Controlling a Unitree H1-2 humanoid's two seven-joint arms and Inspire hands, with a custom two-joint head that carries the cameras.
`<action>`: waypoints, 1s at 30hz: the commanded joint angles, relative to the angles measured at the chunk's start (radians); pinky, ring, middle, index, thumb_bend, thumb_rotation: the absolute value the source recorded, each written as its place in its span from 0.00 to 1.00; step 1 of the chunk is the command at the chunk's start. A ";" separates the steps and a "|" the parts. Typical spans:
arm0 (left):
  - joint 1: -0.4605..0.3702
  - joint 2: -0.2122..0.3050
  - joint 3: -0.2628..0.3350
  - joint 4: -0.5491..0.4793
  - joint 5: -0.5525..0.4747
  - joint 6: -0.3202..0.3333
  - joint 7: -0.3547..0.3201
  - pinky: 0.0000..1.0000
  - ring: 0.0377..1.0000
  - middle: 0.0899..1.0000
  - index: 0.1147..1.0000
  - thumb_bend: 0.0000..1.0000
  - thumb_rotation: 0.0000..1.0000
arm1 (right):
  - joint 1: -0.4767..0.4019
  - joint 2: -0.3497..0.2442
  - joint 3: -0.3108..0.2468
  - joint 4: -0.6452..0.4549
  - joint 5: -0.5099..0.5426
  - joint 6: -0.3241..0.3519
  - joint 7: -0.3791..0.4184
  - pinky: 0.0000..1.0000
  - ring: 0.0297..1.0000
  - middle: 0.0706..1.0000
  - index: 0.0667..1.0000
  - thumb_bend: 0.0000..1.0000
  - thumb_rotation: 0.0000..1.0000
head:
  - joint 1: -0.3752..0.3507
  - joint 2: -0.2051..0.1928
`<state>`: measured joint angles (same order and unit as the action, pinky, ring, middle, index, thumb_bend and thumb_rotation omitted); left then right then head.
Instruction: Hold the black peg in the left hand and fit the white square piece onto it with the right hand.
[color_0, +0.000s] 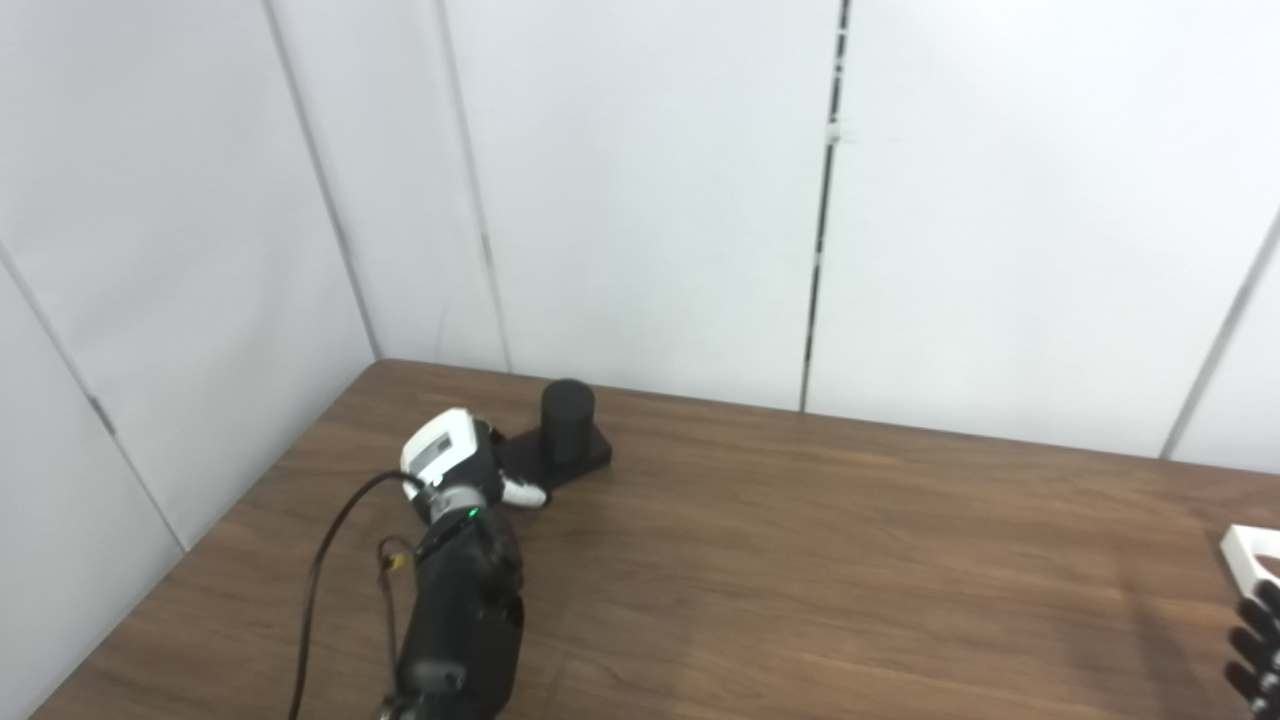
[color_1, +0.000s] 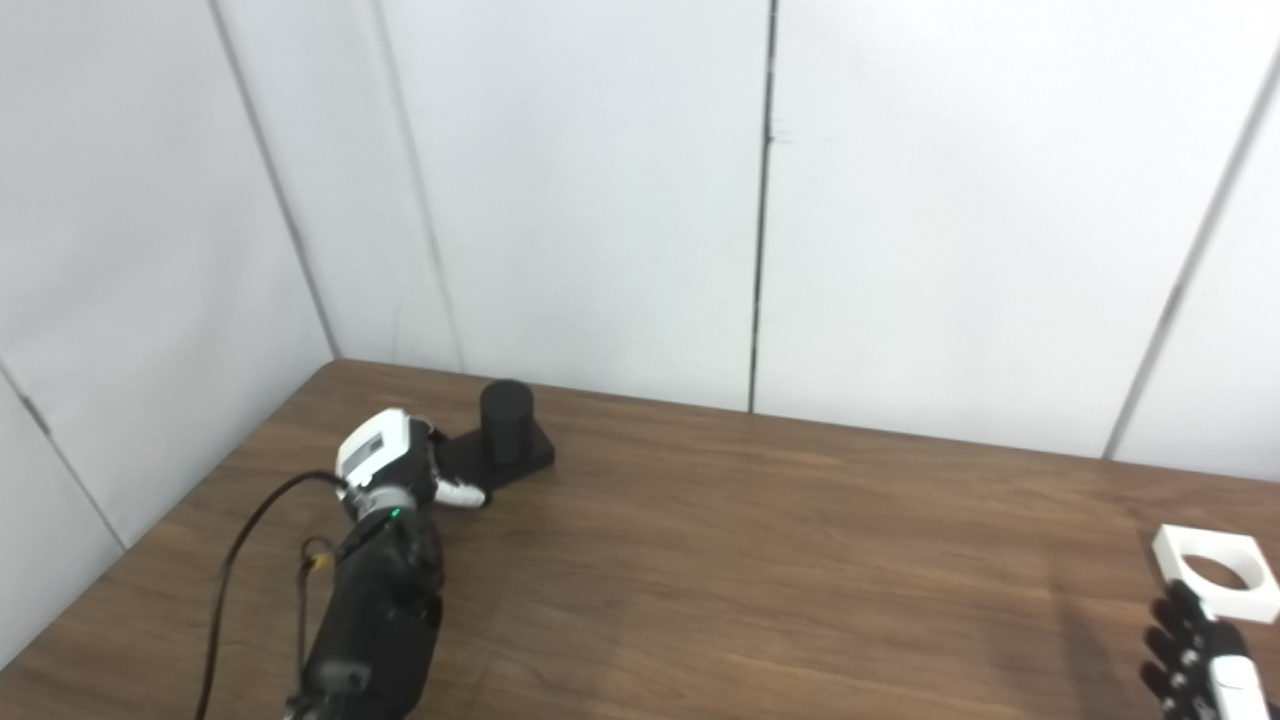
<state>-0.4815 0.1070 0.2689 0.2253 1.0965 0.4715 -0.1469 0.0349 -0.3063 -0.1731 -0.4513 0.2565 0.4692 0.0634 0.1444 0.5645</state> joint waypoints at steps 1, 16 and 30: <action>-0.019 -0.018 -0.024 -0.126 -0.006 -0.002 -0.031 0.77 0.84 0.80 0.42 0.51 0.05 | -0.022 -0.001 -0.006 -0.015 0.006 -0.004 -0.002 1.00 1.00 1.00 1.00 0.43 1.00 | -0.014 0.006; 0.188 -0.076 -0.222 -0.595 -0.009 -0.003 -0.361 0.85 0.93 0.84 0.42 0.51 0.06 | -0.037 0.031 0.025 0.086 -0.032 -0.120 0.036 1.00 1.00 1.00 1.00 0.49 1.00 | -0.167 0.044; 0.377 -0.089 -0.481 -0.636 -0.046 -0.074 -0.260 1.00 0.98 0.86 0.42 0.51 0.06 | -0.060 0.043 0.002 0.072 -0.013 -0.092 0.032 1.00 1.00 1.00 1.00 0.52 1.00 | -0.211 0.050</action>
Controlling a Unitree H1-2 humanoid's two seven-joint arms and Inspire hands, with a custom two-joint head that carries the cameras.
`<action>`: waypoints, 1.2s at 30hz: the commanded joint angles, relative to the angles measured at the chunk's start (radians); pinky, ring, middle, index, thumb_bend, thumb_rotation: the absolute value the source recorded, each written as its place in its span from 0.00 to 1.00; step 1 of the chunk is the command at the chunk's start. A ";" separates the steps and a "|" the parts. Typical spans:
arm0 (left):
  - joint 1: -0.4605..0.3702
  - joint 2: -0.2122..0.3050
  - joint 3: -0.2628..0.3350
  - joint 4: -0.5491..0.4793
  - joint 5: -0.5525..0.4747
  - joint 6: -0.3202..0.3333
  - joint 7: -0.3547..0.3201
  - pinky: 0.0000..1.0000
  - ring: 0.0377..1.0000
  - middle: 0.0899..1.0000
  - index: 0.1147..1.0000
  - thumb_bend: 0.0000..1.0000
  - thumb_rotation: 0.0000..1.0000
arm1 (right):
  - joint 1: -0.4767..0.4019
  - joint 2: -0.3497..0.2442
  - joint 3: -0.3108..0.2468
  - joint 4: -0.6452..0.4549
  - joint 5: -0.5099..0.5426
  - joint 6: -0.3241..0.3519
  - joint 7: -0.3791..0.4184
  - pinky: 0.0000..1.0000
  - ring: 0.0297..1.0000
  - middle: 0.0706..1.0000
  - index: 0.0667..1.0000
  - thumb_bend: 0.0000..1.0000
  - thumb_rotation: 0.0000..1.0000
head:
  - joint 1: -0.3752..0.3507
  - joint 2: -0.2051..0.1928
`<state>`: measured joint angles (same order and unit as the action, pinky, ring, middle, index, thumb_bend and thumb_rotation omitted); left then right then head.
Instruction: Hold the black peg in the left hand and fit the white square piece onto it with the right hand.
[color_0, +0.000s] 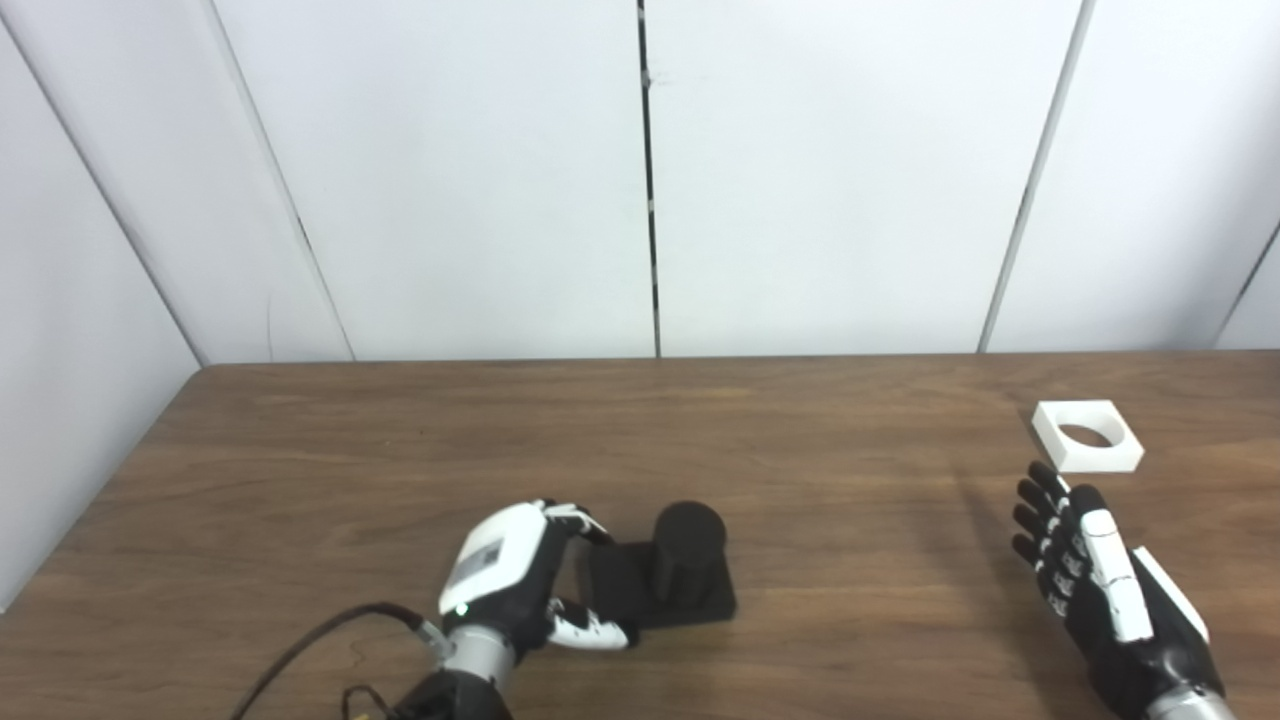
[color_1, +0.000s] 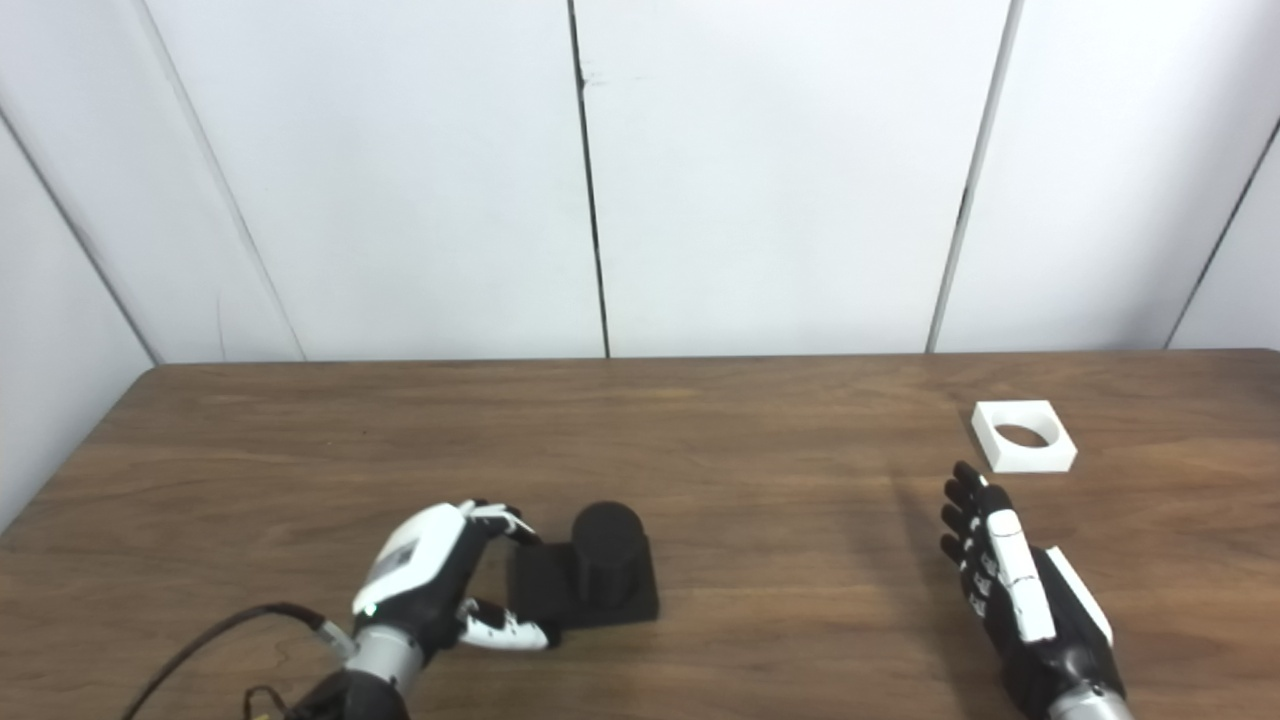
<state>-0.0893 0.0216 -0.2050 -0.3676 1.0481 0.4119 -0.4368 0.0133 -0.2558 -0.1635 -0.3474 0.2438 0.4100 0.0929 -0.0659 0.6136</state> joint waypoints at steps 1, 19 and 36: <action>-0.012 -0.005 -0.013 -0.045 -0.005 -0.014 0.031 1.00 0.98 0.86 0.42 0.51 0.06 | -0.040 -0.008 -0.008 -0.029 -0.005 -0.039 0.002 1.00 1.00 1.00 1.00 0.52 1.00 | -0.009 0.001; 0.067 -0.001 -0.113 -0.059 -0.079 -0.028 0.057 1.00 0.98 0.87 0.42 0.50 0.06 | -0.061 0.010 -0.002 -0.042 -0.059 -0.016 -0.027 1.00 1.00 0.99 1.00 0.56 1.00 | -0.098 0.042; 0.129 0.013 -0.145 -0.094 -0.007 0.020 0.021 1.00 1.00 0.89 0.42 0.50 0.06 | -0.069 0.030 -0.001 -0.055 -0.068 0.019 -0.031 1.00 1.00 0.99 1.00 0.60 1.00 | -0.176 0.071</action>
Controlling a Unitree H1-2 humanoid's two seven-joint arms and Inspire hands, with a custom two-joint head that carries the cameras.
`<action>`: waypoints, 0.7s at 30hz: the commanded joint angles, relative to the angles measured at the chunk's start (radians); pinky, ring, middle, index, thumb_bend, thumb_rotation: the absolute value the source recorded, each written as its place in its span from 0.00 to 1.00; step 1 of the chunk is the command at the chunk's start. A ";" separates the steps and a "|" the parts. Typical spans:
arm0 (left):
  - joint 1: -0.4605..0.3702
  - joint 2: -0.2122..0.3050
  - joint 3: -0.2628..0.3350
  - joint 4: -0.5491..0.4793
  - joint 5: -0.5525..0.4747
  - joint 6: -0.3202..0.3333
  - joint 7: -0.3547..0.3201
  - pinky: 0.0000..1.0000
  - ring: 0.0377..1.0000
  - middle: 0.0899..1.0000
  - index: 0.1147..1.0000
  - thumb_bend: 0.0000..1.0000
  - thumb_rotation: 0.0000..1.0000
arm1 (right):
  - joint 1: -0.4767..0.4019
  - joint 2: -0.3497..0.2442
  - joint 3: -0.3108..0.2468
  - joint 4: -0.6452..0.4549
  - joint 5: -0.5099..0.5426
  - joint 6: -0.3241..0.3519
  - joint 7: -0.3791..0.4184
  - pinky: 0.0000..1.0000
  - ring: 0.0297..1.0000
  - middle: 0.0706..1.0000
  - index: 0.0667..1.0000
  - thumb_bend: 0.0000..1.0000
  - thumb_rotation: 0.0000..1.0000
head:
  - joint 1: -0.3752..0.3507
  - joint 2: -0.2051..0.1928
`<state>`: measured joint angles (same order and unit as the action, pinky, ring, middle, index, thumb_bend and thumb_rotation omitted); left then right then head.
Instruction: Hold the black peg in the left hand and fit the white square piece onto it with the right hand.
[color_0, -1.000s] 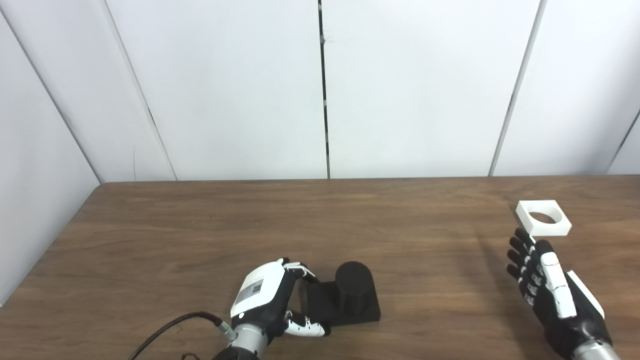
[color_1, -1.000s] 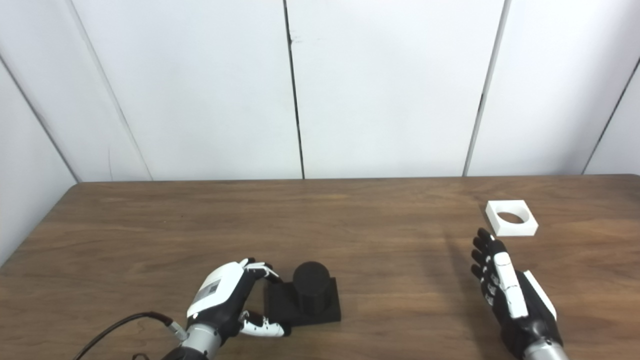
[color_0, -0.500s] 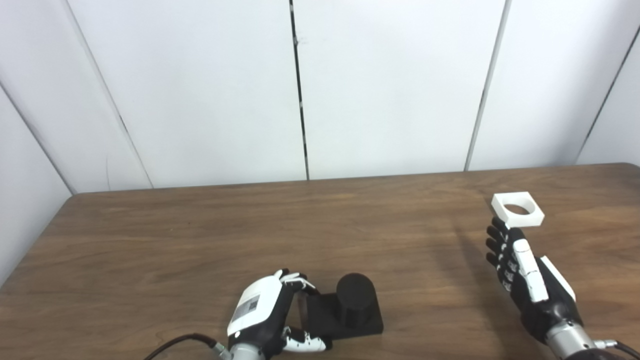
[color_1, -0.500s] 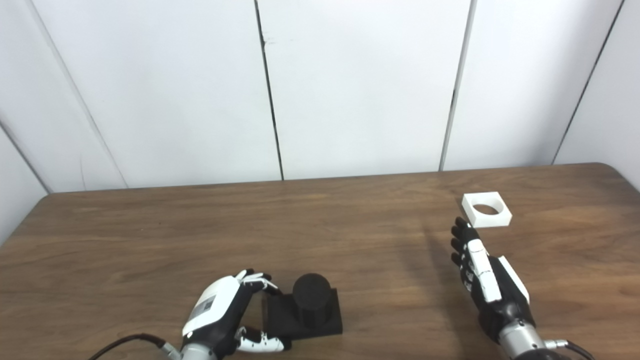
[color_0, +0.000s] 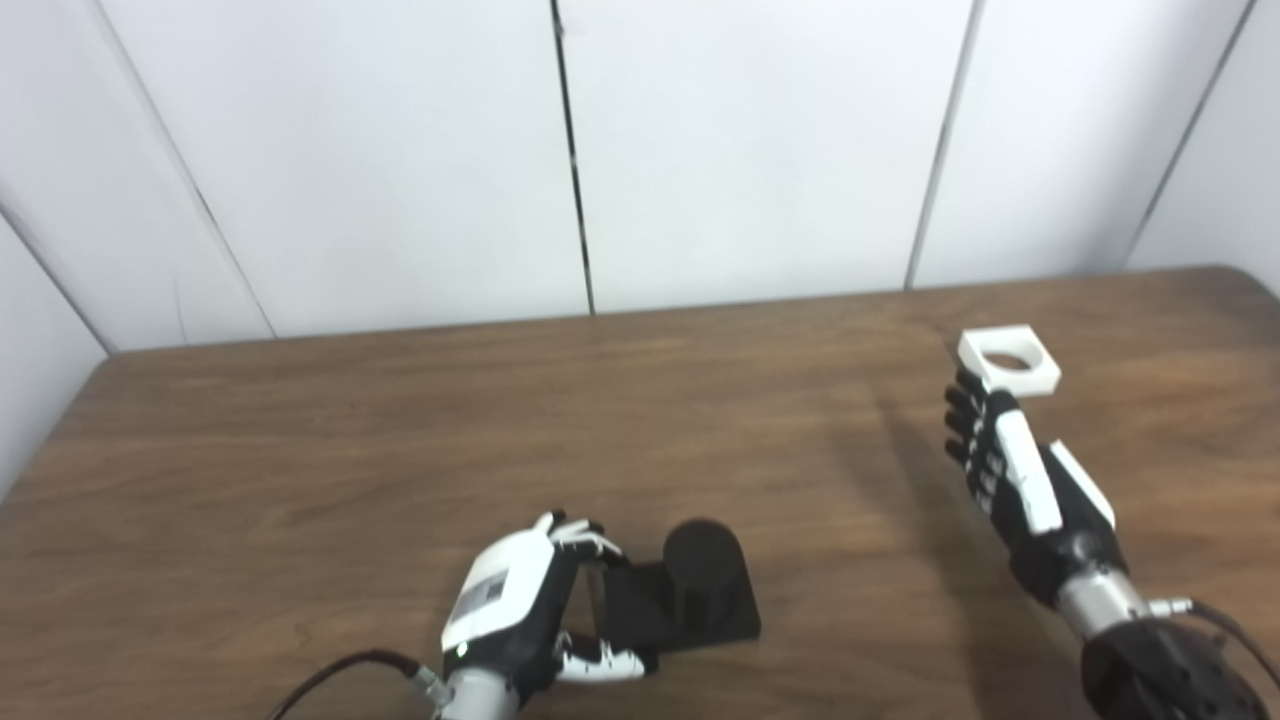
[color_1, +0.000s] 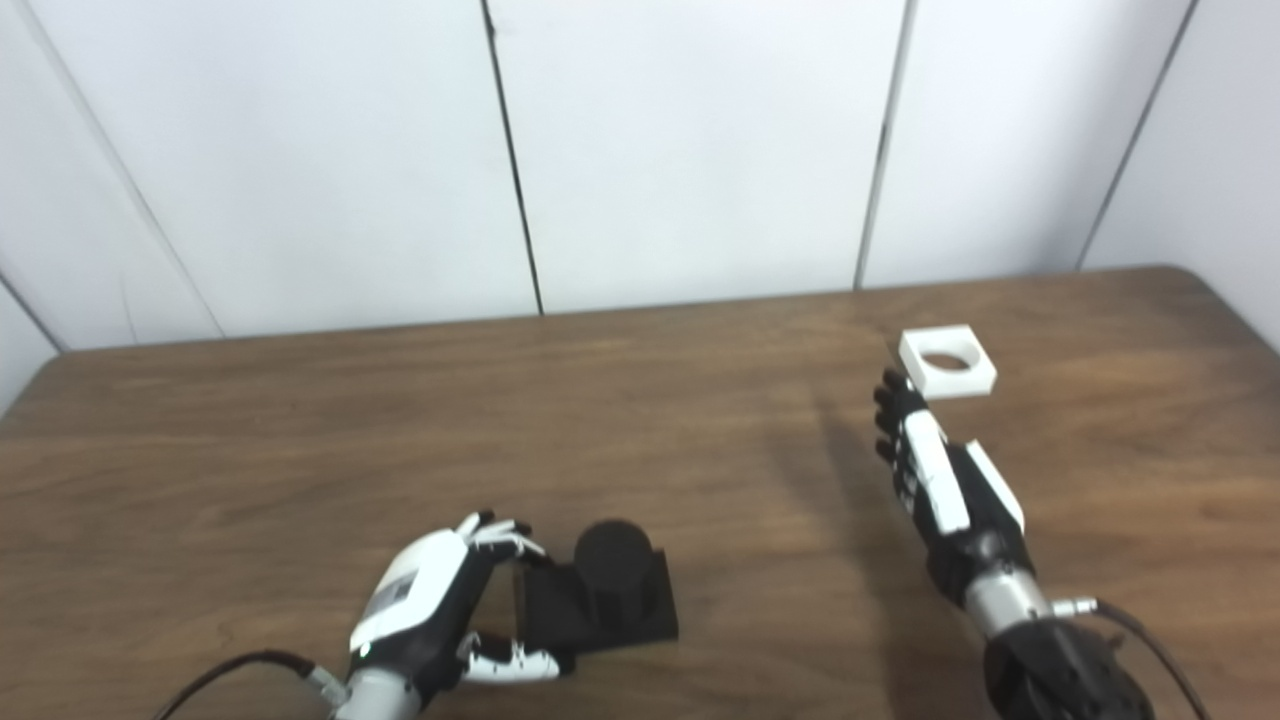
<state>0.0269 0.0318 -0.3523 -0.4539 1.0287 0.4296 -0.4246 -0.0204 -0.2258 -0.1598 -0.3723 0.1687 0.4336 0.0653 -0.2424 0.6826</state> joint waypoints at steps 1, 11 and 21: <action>0.018 0.002 0.007 -0.005 0.004 -0.001 0.021 1.00 1.00 0.89 0.42 0.50 0.06 | -0.033 0.003 -0.006 -0.028 0.008 -0.008 -0.004 1.00 1.00 0.99 1.00 0.60 1.00 | -0.005 -0.007; 0.041 0.003 0.002 0.012 0.015 -0.005 0.067 1.00 1.00 0.90 0.42 0.50 0.07 | -0.011 0.001 -0.016 -0.023 0.014 -0.026 0.005 1.00 1.00 0.99 1.00 0.60 1.00 | -0.018 -0.040; 0.049 0.037 0.014 0.045 -0.034 -0.040 0.094 1.00 0.99 0.88 0.42 0.50 0.06 | -0.009 0.023 -0.001 -0.010 -0.012 -0.061 -0.005 1.00 1.00 0.97 1.00 0.57 0.99 | -0.185 -0.135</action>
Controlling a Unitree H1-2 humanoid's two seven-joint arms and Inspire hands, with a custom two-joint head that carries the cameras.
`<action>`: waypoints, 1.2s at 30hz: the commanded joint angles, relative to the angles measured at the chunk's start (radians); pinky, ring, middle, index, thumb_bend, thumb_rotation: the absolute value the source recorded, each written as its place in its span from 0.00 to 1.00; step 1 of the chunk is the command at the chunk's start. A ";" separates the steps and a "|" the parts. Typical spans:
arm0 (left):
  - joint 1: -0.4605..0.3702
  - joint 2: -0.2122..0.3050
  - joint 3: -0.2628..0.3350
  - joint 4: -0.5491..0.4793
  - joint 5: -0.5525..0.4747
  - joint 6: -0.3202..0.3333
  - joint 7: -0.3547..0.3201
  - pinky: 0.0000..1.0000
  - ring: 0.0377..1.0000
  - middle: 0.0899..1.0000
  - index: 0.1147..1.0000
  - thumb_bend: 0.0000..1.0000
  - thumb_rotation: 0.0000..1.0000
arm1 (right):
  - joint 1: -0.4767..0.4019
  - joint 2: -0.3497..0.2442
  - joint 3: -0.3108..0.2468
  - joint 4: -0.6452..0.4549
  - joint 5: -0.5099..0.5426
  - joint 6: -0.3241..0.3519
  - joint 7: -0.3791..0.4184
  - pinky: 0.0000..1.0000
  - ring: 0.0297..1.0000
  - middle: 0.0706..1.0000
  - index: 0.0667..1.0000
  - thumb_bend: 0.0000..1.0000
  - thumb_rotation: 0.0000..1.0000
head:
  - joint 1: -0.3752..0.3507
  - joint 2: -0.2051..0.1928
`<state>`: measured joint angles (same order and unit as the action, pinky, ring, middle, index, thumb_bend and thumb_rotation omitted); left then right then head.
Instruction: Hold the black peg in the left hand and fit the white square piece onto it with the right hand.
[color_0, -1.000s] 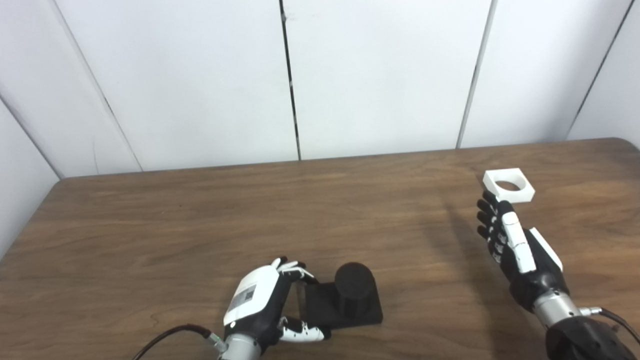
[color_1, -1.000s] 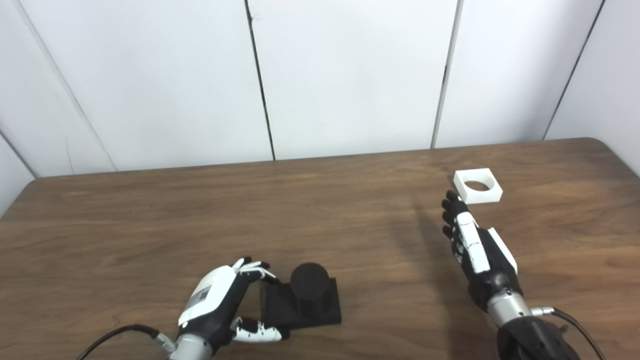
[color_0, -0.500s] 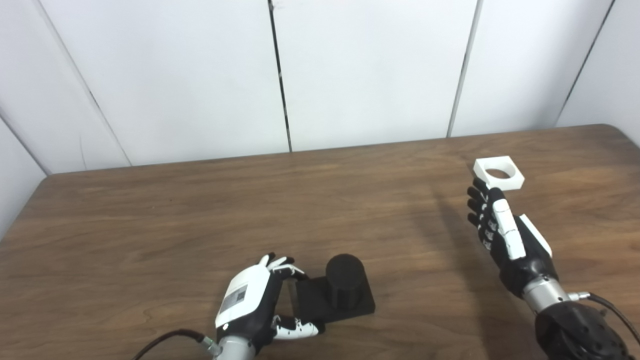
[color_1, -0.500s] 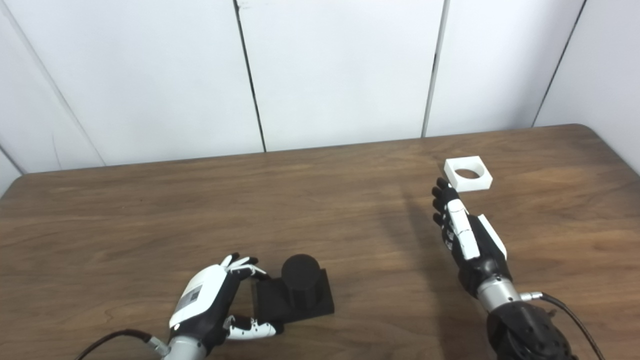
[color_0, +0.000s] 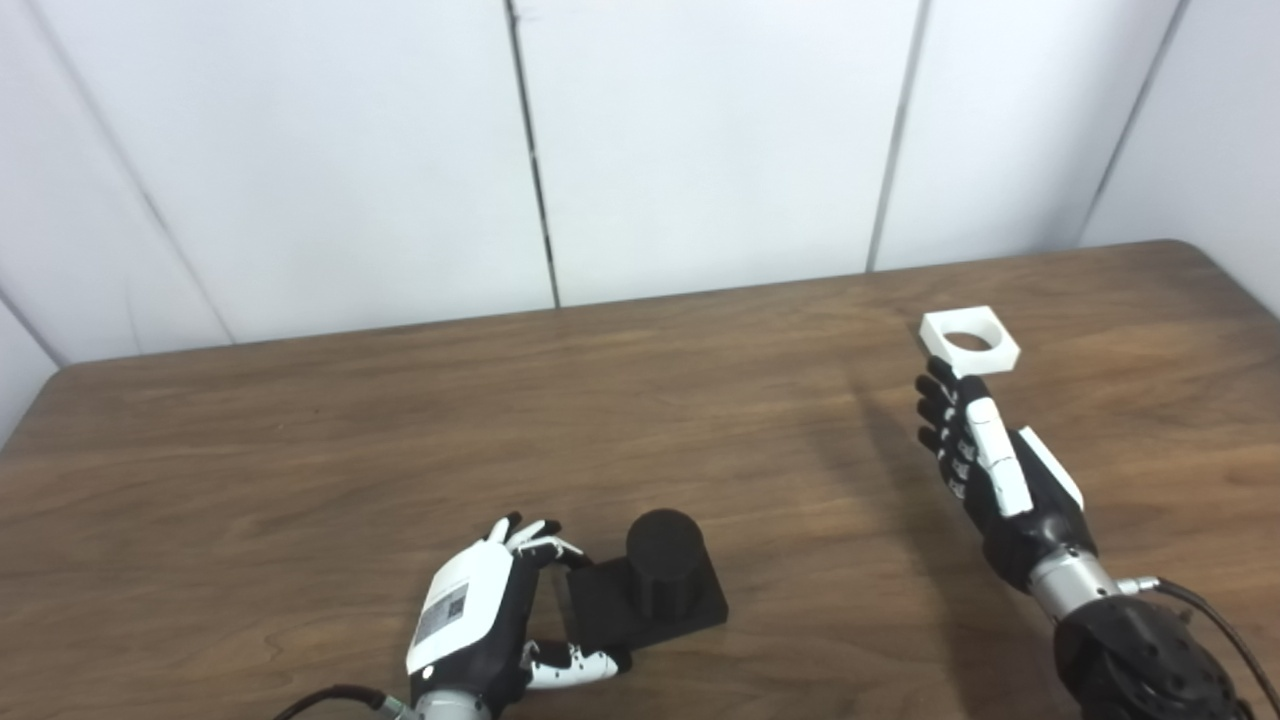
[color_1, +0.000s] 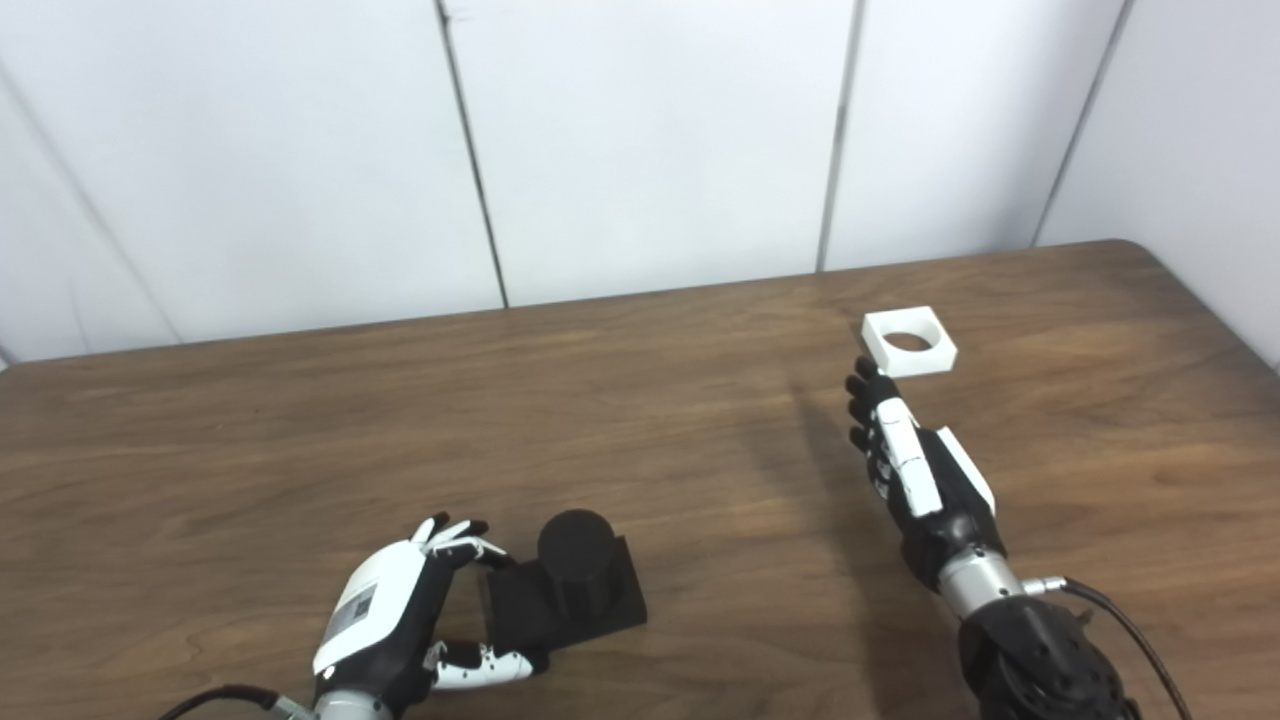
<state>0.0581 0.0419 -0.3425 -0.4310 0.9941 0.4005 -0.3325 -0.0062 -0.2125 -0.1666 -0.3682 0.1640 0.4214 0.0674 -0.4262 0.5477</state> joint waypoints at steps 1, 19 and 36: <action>0.019 0.033 0.009 0.029 -0.013 -0.020 0.009 1.00 0.99 0.87 0.42 0.50 0.06 | -0.023 0.014 0.014 -0.011 -0.023 -0.048 -0.013 1.00 1.00 0.97 1.00 0.58 1.00 | -0.022 -0.013; 0.012 0.072 0.014 0.095 -0.069 -0.072 0.072 0.97 0.98 0.88 0.42 0.50 0.07 | -0.026 0.042 0.026 0.022 -0.055 -0.071 -0.022 1.00 1.00 0.94 1.00 0.66 0.97 | -0.050 -0.070; -0.041 0.139 0.001 0.115 -0.132 -0.092 0.012 1.00 0.98 0.84 0.42 0.50 0.07 | -0.020 0.034 0.025 0.032 -0.055 -0.093 -0.011 1.00 1.00 0.95 1.00 0.65 0.98 | -0.057 -0.081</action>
<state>0.0102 0.1478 -0.3416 -0.3549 0.8422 0.2898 -0.2923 -0.0056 -0.1682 -0.1371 -0.3187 0.1058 0.3770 0.0518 -0.4832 0.4663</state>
